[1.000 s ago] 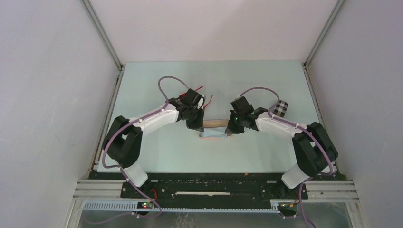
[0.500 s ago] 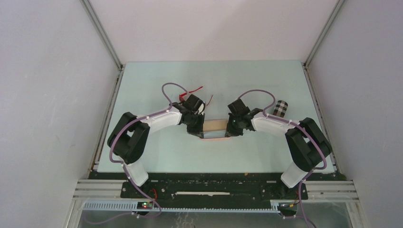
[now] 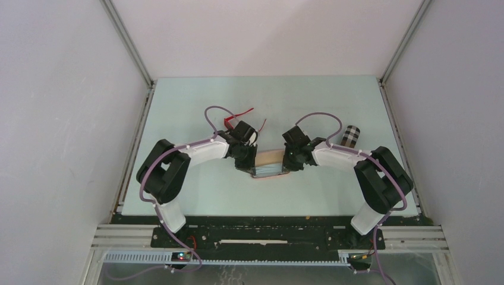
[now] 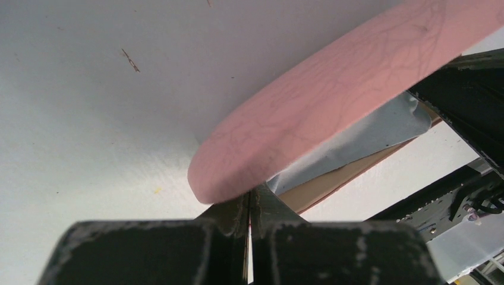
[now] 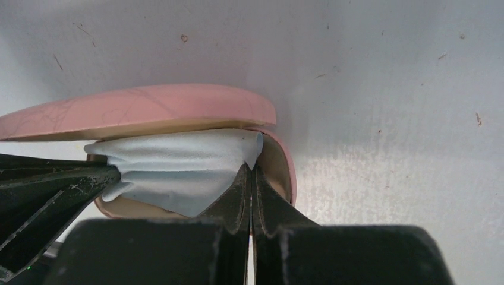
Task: Organize the sunglasses
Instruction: Place the glasses cleaning cloth in the sunglasses case.
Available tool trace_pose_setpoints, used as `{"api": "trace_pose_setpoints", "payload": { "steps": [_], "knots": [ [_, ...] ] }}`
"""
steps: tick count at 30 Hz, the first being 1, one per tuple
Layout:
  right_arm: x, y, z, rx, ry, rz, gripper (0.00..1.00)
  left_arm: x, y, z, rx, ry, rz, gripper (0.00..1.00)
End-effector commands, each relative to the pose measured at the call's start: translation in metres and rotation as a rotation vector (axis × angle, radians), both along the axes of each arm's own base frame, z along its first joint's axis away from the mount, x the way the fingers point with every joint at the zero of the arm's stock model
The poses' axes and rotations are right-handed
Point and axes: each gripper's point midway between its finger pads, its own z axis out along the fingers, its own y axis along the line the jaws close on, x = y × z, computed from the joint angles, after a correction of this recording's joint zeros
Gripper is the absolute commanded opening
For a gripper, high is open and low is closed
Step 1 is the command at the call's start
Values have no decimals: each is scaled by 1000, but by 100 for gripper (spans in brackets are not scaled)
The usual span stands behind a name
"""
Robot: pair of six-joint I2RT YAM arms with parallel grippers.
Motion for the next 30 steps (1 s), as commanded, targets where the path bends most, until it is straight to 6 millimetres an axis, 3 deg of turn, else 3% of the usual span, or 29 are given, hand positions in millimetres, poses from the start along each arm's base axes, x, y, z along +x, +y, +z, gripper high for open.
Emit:
{"api": "trace_pose_setpoints", "payload": {
  "steps": [1, 15, 26, 30],
  "knots": [
    [6, -10, -2, -77, -80, 21, 0, -6, 4, -9, 27, 11, -8, 0],
    [4, -14, -7, -150, -163, 81, 0, -9, 12, -2, 56, -8, -35, 0],
    [2, -13, 1, -132, -210, 123, 0, -8, 4, 10, 49, -47, -73, 0],
    [2, -9, 5, -123, -224, 130, 8, -5, 4, 14, 60, -71, -67, 19]
  ]
}}
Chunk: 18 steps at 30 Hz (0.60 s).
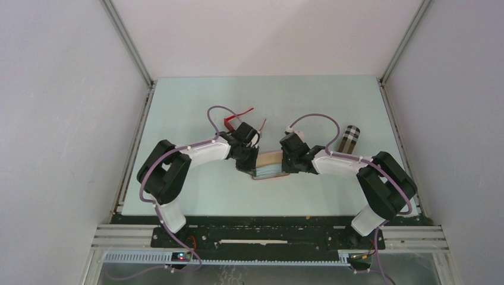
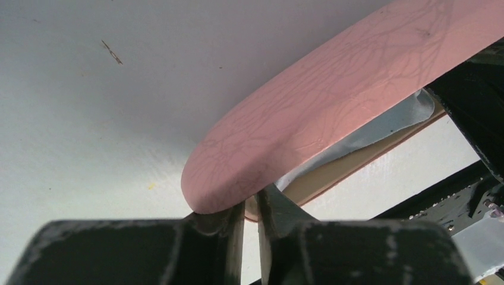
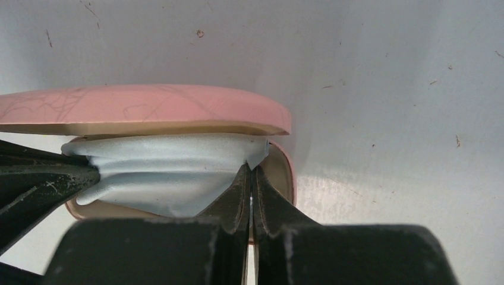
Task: Organize the sunglasses
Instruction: Place the glasses cleaning cloth in the sunglasses case.
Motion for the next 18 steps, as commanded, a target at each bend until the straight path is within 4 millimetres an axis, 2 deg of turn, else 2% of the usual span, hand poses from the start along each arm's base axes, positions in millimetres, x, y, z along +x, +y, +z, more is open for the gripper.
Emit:
{"api": "trace_pose_setpoints", "payload": {
  "steps": [1, 10, 15, 18],
  "knots": [
    [1, -7, 8, -35, -48, 12, 10, 2, 7, 17, 35, -56, -17, 24],
    [-3, -11, 15, -64, -68, 3, 17, 9, 10, 39, 49, -126, 1, 28],
    [-3, -10, 27, -47, -92, 1, 31, 18, 14, 50, 78, -177, 1, 31],
    [-3, -8, 30, -41, -92, 15, 36, 20, 14, 55, 75, -187, 0, 32]
  ]
}}
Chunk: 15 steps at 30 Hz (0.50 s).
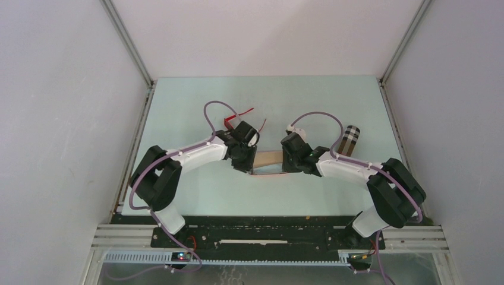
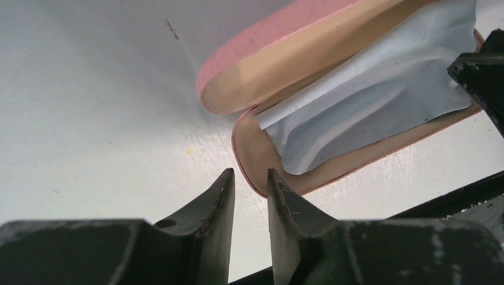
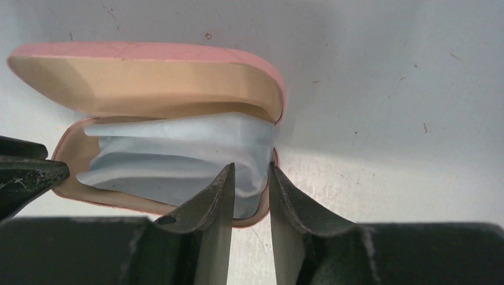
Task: Organize the sunglasses
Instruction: Place the glasses cleaning cloth in the sunglasses case.
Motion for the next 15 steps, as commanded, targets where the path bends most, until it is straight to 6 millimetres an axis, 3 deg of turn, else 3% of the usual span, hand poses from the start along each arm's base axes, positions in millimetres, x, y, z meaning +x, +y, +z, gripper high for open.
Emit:
{"api": "trace_pose_setpoints", "payload": {
  "steps": [1, 6, 15],
  "knots": [
    [0, -4, 12, -18, -32, 11, 36, 20, -6, 37, -21, -112, -10, 32],
    [-1, -4, 19, -5, -40, 12, 38, 22, -7, 47, -40, -134, 2, 34],
    [4, 2, 50, 72, -84, -24, 39, 37, 2, 83, -51, -260, 79, 39]
  ]
}}
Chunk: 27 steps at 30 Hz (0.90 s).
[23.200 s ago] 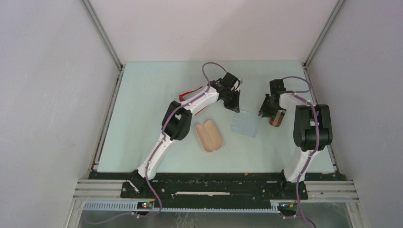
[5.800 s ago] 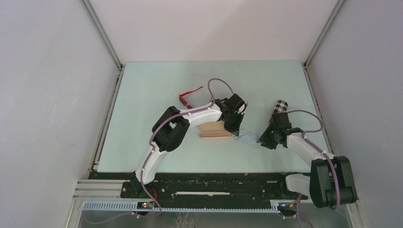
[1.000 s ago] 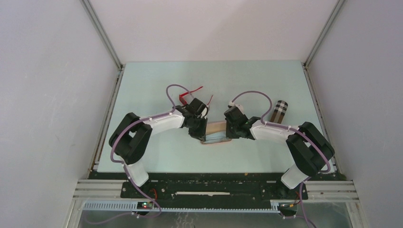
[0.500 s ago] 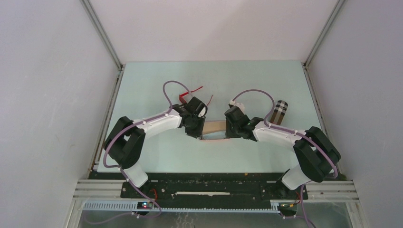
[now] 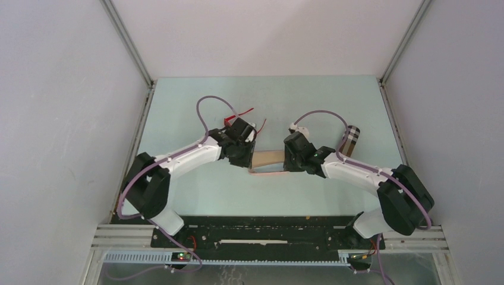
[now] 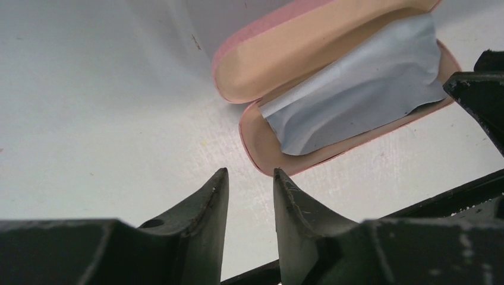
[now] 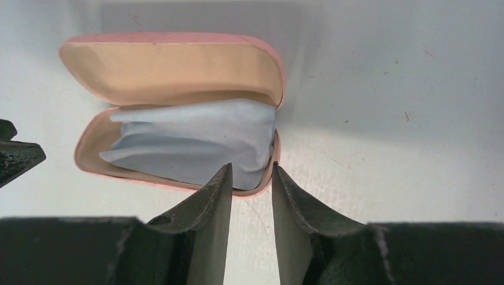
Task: Organize the sunglasses
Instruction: Place the glasses cleaning cloth in the sunglasses case, then fold the sunglasses at the center of the board.
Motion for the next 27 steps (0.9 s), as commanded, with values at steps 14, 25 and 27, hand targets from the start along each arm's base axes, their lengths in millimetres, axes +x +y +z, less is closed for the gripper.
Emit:
{"api": "trace_pose_setpoints", "payload": {
  "steps": [14, 25, 27],
  "knots": [
    [32, -12, 52, 115, -49, -128, 50, 66, 39, 80, -69, -211, 210, 43],
    [51, -41, 51, 183, 53, -348, 49, 134, 75, 94, -50, -209, 272, 45],
    [51, -38, 50, 190, 58, -341, 49, 154, 79, 98, -24, -213, 257, 46]
  ]
}}
